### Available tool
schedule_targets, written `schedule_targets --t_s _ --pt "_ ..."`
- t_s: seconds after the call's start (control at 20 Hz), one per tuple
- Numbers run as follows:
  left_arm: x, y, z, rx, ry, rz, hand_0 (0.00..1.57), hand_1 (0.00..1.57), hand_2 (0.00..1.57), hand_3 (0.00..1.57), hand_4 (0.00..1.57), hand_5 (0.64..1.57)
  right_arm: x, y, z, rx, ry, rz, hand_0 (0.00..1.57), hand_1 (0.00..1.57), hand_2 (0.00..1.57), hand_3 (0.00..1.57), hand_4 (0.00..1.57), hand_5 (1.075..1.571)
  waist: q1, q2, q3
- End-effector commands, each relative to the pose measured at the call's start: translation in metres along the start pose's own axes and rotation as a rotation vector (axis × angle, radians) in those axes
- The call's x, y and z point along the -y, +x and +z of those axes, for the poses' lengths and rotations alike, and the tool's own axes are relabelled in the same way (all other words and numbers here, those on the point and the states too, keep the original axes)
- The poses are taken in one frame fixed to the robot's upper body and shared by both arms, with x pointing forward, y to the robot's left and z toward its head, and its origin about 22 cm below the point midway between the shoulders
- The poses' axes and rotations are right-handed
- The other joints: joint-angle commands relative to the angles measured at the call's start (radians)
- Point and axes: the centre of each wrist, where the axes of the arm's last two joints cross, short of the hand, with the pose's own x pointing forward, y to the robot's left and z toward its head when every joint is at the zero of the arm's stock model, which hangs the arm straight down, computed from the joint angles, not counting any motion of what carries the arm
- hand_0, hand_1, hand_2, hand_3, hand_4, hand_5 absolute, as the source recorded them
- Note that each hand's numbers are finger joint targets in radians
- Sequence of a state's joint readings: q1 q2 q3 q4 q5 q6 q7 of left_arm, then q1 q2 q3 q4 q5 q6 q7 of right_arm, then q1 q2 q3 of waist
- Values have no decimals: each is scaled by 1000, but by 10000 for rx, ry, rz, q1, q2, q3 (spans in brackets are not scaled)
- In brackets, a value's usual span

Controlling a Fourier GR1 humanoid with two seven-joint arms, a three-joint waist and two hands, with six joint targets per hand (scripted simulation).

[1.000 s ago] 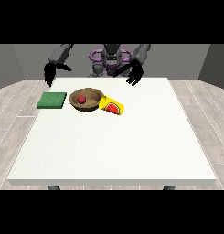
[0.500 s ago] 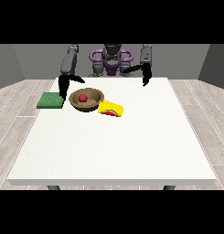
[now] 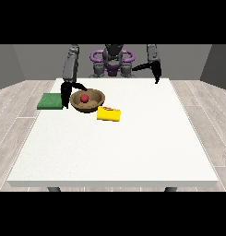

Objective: Pick the cup and pour the ball into the bowl, then pick the bowl and place it on the pad

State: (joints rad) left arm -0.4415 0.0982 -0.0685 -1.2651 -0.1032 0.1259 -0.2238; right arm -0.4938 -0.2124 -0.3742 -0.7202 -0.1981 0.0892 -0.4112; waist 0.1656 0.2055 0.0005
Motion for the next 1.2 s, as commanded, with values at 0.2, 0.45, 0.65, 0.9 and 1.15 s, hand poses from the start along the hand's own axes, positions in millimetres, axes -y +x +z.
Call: schedule_targets --t_s 0.2,0.45,0.65,0.9,1.15 --pt "-3 25 2 686 -162 -57 0 0 0 0 0 1566 -1 -7 -12 374 -204 -118 0 0 0 0 142 1564 344 575 5" --pt "-23 27 -1 686 -147 -135 0 0 0 0 0 1566 11 -34 12 -1955 -1228 -687 0 0 0 0 464 1547 185 513 2" --pt "-10 47 -13 1481 -418 121 0 0 0 0 470 1564 33 -51 40 -2221 -2093 2998 1571 1571 1571 1088 850 1505 796 1286 -26" --pt "-11 38 -10 1224 -923 94 0 0 0 0 714 1515 48 -33 31 -1745 -3209 5631 1571 1571 1571 1486 928 1563 1274 927 -62" --pt "-24 3 7 -336 -643 571 0 0 0 0 955 1423 39 -9 5 -3203 -3422 6169 1571 1571 1571 1047 862 1567 903 -754 -48"
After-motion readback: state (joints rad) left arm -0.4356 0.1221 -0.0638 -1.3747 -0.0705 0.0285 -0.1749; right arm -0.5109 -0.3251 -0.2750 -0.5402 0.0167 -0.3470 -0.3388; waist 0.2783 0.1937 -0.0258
